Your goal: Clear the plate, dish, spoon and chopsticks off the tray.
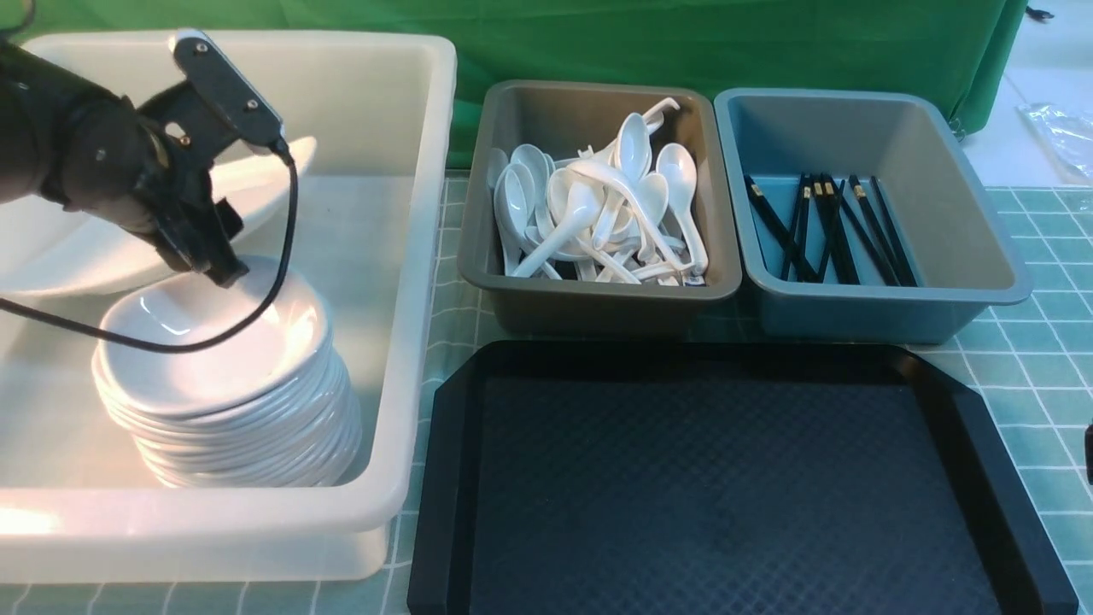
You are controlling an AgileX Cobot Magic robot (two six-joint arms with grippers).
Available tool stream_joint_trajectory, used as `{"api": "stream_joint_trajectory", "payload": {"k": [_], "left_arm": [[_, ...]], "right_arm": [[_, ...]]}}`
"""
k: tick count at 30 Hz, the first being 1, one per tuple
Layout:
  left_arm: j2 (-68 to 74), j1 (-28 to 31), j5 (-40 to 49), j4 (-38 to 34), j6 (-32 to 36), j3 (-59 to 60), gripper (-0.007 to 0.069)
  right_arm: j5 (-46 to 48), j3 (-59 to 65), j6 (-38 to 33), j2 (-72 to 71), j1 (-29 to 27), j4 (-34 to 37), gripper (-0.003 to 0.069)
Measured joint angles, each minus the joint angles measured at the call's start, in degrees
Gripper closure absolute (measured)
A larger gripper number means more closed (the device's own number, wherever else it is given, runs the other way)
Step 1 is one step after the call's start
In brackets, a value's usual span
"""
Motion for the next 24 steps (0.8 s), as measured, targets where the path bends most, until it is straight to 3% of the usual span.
{"api": "stream_joint_trajectory", "payload": {"k": [6,13,15,20,24], "left_arm": [[-2.02,0.0,0.12,-4.34,2.82,0.0,0.0197],[-8.47,-1.03,0.29,-11.86,4.19,0.0,0.0207],[-13.28,-2.17,1.39,-19.93,4.19,0.0,0.0263],[-31.59,-5.93,-0.62,-39.99,9.16,6.4,0.0554],[-47.1,-8.81,-6.63,-52.94,15.91,18.06,0.0611]], "right_arm": [[-0.12,0.0,-0.04,0.0,0.0,0.07,0.0638],[-0.96,0.0,-0.11,0.0,0.0,0.11,0.0638],[-1.36,0.0,-0.11,0.0,0.0,0.11,0.0638],[-1.38,0.11,-0.11,0.0,0.0,-0.37,0.0636],[-1.42,0.62,-0.22,0.0,0.0,-0.9,0.0634]]}}
